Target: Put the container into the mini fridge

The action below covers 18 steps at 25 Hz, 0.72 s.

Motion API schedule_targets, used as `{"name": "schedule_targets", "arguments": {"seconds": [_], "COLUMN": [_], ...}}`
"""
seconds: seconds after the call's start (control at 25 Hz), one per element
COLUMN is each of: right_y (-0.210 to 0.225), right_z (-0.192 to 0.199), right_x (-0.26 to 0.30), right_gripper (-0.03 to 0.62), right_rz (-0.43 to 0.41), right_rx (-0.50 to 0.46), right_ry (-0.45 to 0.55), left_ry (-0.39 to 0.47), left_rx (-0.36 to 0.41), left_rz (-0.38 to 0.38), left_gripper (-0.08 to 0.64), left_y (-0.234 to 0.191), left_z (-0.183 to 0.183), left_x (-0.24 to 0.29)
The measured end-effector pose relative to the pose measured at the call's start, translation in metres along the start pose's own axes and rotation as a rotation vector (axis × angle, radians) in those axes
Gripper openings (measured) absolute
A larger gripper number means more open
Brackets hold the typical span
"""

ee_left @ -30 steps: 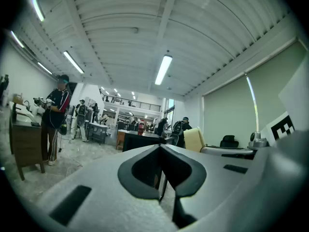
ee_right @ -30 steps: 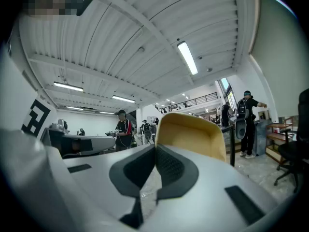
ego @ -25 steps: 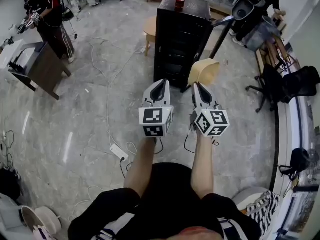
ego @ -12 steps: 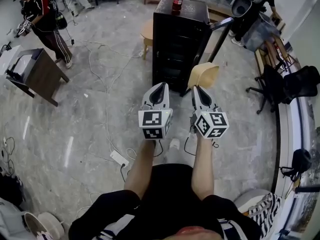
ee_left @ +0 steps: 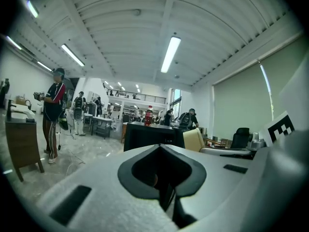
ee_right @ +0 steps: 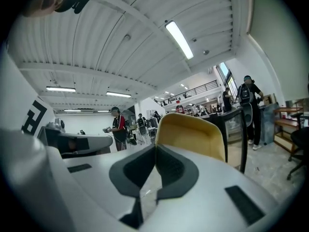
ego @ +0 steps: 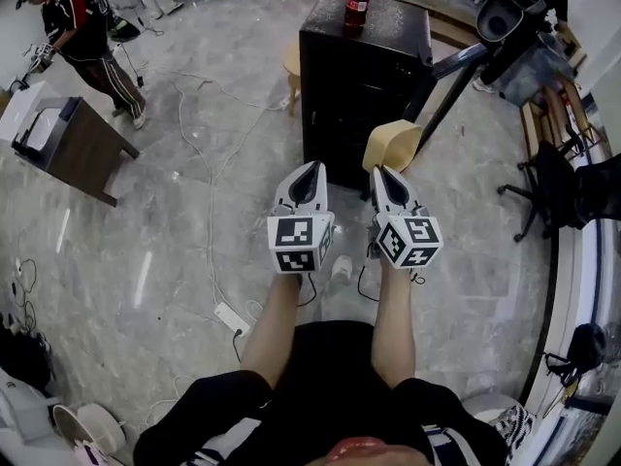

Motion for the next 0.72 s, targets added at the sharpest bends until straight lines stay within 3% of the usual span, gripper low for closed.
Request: {"name": "schedule_targets", "arguments": {"seconds": [0.36, 0.72], "right_y": [0.094, 0.115], "right_z": [0.007, 0.042], "right_x": [0.113, 0.171], "right_gripper": [0.015, 0.015], "right_rz": [-0.057, -0.091], "right_rx": [0.019, 0.066], "right_ry": [-0.115, -0.208], "left_ry": [-0.075, -0.185], "left_rx": [-0.044, -0.061], "left_rz": [-0.05, -0.092], "left_gripper": [0.005, 0.005], "left_y": [-0.01, -0.042], "left_z": [0.011, 0.04], "left_x": [0.147, 0.202]}}
Point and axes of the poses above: the fingertips, and each gripper's own axes: x forward along the fingers, y to its right, z out of its underside, the point moved 4 cm from there along -x, backward along the fingers, and after that the axes turned 2 degrees about -z, right-handed, at the moved point
